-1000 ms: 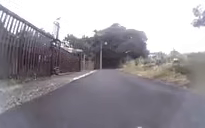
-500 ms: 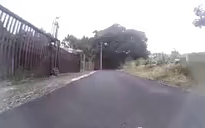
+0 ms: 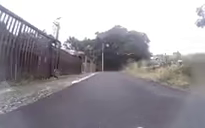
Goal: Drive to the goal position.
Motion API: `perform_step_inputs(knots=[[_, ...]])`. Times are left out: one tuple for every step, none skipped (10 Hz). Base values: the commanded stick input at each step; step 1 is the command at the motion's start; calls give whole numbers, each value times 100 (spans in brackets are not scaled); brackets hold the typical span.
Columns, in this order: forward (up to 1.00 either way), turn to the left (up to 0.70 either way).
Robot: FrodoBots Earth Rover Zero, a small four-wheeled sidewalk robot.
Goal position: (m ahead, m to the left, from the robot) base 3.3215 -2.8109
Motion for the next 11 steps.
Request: perform_step_inputs(knots=[[50,1],[50,1],[50,1],[50,1],[50,1],[50,1],[50,1],[50,1],[50,1],[50,1],[50,1]])
